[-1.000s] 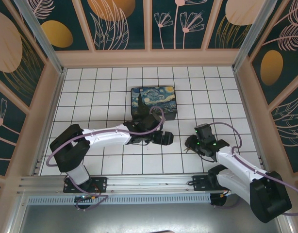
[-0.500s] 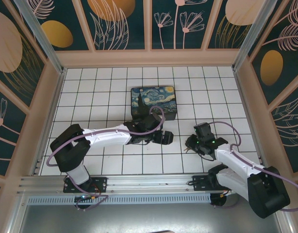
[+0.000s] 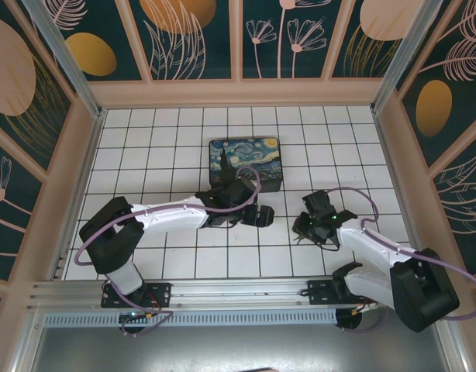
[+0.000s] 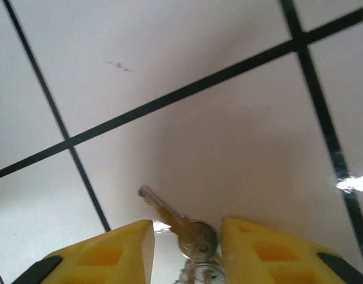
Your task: Unlock a padlock with a key
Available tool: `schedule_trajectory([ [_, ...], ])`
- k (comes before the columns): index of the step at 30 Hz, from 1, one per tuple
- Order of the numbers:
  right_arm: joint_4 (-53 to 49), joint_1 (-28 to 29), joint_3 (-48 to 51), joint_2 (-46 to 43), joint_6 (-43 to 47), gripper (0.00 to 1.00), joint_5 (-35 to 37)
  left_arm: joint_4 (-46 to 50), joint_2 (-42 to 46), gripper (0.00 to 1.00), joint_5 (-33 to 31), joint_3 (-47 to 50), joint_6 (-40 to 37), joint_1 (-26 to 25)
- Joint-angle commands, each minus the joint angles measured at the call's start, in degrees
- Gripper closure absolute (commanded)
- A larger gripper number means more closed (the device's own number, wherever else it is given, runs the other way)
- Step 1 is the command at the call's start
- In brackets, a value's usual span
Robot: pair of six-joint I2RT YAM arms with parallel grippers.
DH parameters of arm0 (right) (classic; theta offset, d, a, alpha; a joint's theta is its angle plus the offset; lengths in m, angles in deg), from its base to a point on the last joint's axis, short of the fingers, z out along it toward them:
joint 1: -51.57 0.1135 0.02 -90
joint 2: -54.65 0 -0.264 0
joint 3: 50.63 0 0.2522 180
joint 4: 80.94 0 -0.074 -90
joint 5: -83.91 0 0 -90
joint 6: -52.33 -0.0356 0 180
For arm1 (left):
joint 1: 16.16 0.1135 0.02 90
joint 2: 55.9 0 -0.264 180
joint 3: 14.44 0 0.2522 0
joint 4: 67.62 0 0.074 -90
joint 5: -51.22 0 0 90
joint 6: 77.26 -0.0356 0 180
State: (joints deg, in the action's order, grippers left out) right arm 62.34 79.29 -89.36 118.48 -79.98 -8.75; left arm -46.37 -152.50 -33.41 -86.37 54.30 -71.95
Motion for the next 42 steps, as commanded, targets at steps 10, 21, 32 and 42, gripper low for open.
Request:
schedule_trajectory([
  [10,-5.3,5.5,-6.0,8.4,1.3,0.66,4.5,-1.3,2.3,0.10,-1.1,1.5,-2.0,2.0],
  [21,-7.5,7.9,-6.9,10.9,0.7,0.74,6.8,-1.2,3.5,0.10,-2.0,2.1,-2.4,2.6],
  [32,-5.3,10.2,-6.2,11.2,-1.2,0.78,8.5,-1.1,4.4,0.10,-2.7,2.1,-3.3,3.2],
  [42,1.5,9.7,-4.0,-0.4,0.5,0.84,5.7,-0.6,3.8,0.11,1.4,-0.7,-6.5,3.5],
])
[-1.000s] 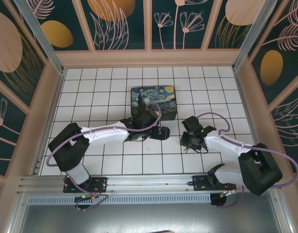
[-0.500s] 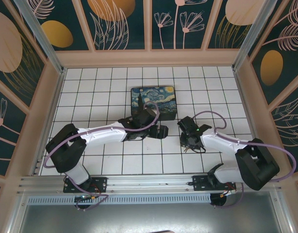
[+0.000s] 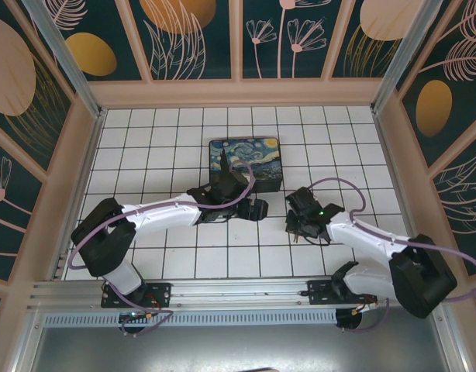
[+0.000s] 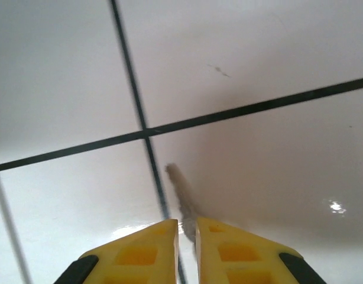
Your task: Unlock a padlock with a key
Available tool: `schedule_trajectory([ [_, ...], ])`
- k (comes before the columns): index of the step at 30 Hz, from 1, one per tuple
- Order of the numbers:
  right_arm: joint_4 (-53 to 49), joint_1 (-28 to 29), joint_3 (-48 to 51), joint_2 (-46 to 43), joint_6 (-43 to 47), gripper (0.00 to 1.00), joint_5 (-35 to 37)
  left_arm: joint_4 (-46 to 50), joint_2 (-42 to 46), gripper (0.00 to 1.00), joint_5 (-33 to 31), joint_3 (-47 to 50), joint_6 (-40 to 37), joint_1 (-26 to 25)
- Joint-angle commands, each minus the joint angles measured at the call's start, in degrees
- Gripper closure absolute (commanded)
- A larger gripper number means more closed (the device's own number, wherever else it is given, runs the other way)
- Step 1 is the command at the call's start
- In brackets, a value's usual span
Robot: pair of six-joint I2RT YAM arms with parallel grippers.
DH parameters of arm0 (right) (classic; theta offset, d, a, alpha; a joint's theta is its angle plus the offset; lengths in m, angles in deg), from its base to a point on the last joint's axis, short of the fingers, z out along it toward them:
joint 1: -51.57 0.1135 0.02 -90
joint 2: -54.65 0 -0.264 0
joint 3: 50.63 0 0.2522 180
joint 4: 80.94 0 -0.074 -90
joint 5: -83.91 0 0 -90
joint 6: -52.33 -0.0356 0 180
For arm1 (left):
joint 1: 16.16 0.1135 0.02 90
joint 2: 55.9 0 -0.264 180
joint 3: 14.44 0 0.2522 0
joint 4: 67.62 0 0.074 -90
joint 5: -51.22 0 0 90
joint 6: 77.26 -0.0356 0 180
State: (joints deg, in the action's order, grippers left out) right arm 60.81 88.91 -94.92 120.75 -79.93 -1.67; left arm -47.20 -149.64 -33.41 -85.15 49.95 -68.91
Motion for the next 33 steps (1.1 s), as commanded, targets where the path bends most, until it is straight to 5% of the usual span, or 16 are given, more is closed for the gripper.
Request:
schedule_trajectory([
  [1,3.3,-0.1,2.0,-3.1,0.6,0.85,-1.5,0.3,0.9,0.11,1.4,-1.9,-2.2,0.5],
  [17,2.2,-3.3,2.7,2.3,3.7,0.63,-1.8,0.9,1.3,0.12,0.8,-1.3,-2.2,0.8],
  [33,8.8,-3.2,5.4,3.9,4.4,0.75,-6.9,0.7,0.7,0.12,0.0,-1.1,-2.3,0.8],
])
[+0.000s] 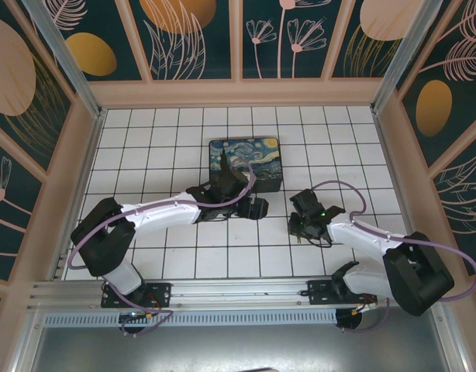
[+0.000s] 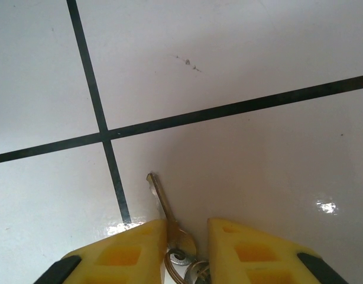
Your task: Unlock a padlock with a key
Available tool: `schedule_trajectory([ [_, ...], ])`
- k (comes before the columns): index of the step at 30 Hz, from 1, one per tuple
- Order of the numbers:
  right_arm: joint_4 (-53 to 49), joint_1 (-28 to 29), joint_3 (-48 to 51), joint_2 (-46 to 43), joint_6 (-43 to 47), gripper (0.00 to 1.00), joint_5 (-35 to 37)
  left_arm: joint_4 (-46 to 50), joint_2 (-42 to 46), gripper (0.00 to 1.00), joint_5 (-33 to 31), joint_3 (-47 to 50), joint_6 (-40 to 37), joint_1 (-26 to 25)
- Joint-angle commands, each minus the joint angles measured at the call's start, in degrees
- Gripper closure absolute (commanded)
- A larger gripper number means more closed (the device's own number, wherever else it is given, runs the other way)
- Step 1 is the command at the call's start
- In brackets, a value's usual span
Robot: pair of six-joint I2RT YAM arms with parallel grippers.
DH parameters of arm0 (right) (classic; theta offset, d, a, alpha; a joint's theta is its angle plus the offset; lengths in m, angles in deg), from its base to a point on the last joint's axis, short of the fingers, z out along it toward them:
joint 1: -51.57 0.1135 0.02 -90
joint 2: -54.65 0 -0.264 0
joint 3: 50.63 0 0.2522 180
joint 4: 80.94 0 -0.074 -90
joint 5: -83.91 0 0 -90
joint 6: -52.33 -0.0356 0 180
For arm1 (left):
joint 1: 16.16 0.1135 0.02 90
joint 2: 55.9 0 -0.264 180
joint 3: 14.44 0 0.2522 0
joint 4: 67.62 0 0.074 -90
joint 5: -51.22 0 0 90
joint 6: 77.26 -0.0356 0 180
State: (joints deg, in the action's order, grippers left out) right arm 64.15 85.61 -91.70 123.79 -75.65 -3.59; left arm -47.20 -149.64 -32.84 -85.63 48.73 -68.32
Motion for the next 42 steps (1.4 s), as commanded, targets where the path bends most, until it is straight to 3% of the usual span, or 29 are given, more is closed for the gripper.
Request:
schedule_trajectory([
  [1,5.8,0.1,2.5,0.5,0.1,0.76,-5.4,0.6,0.8,0.12,-0.5,-0.6,-1.1,0.3],
  [19,7.4,0.6,2.8,-0.9,1.4,0.75,-8.8,0.4,1.1,0.13,-0.6,-0.1,-0.9,0.3],
  [42,11.9,0.9,4.6,-1.7,0.5,0.97,-10.3,0.1,0.9,0.13,-0.7,0.0,-1.4,0.4],
])
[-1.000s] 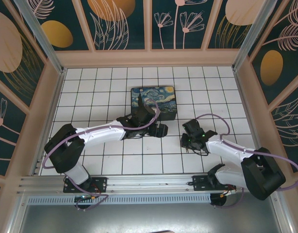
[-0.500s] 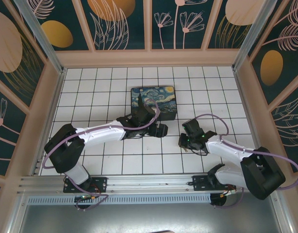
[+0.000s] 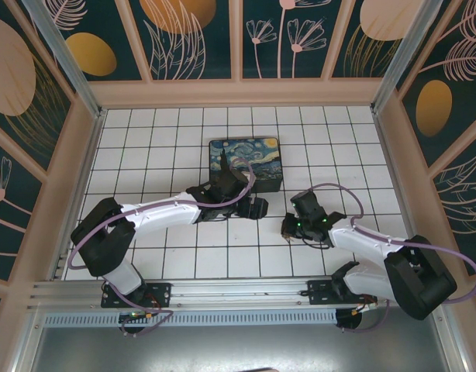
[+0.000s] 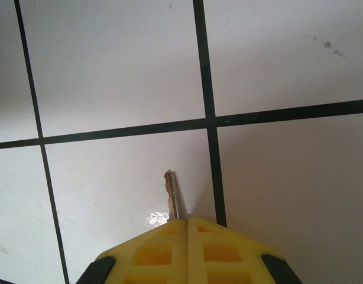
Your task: Unlock a padlock with a key
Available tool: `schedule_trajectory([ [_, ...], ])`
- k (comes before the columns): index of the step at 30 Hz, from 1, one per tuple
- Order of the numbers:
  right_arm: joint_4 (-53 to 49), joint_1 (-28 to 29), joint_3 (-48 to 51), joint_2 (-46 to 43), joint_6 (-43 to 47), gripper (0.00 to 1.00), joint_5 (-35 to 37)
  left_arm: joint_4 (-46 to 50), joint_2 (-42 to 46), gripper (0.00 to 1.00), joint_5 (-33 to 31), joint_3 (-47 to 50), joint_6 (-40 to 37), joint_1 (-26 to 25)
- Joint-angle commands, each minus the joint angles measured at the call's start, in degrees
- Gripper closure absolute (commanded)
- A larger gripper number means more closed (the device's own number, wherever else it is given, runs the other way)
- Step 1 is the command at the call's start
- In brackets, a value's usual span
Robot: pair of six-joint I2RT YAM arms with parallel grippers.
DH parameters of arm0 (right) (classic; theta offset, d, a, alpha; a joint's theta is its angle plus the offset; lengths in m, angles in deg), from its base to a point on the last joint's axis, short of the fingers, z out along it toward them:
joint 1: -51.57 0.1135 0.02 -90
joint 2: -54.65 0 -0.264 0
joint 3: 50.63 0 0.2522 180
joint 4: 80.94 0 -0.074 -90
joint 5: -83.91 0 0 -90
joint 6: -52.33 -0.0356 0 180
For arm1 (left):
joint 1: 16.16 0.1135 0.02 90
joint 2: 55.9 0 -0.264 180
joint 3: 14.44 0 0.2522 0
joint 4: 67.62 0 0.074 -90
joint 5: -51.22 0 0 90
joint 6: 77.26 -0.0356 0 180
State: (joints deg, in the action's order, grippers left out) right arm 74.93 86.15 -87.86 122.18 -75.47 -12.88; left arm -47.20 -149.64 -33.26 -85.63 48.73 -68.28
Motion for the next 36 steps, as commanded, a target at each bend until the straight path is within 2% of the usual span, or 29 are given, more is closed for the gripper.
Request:
schedule_trajectory([
  [1,1.2,0.3,0.7,-0.1,0.4,0.98,-1.2,0.1,0.8,0.13,0.4,0.0,-1.7,0.3],
  [7,1.3,0.3,0.2,-2.0,1.4,0.99,-1.7,-5.5,-1.6,0.15,12.0,3.4,-0.5,0.3],
  [12,0.2,0.0,-0.1,-3.5,1.4,0.99,-1.8,-8.5,-1.8,0.17,15.6,5.9,0.5,0.4],
  [17,0.2,-0.2,-0.9,-5.6,1.2,0.99,-3.5,-17.3,-2.5,0.33,24.1,11.4,0.3,1.7],
  [22,-1.5,-0.3,-2.8,-6.3,1.6,0.99,-4.1,-30.1,-4.1,0.47,32.2,15.3,6.1,5.6],
  [24,-2.4,-0.3,-3.6,-6.8,1.8,0.98,-4.0,-33.5,-3.9,0.48,32.7,16.0,9.2,5.5],
  [26,-2.9,-0.3,-3.9,-7.3,1.9,0.98,-3.9,-33.2,-3.1,0.50,31.2,16.2,8.9,5.3],
  [30,-3.5,-0.3,-4.0,-7.2,2.4,0.98,-4.0,-20.5,-1.4,0.64,20.7,13.2,-7.0,2.0],
  [31,-3.9,-0.5,-4.1,-7.3,2.5,0.97,-4.1,-18.5,-1.5,0.65,18.4,12.6,-10.4,1.1],
  [34,-5.2,-0.4,-5.1,-8.0,2.7,0.97,-4.1,-19.6,-2.3,0.66,17.0,12.7,-13.3,1.0],
  [36,-5.8,-0.5,-5.8,-8.6,2.8,0.97,-4.6,-22.9,-2.5,0.66,18.8,13.3,-13.5,1.0],
])
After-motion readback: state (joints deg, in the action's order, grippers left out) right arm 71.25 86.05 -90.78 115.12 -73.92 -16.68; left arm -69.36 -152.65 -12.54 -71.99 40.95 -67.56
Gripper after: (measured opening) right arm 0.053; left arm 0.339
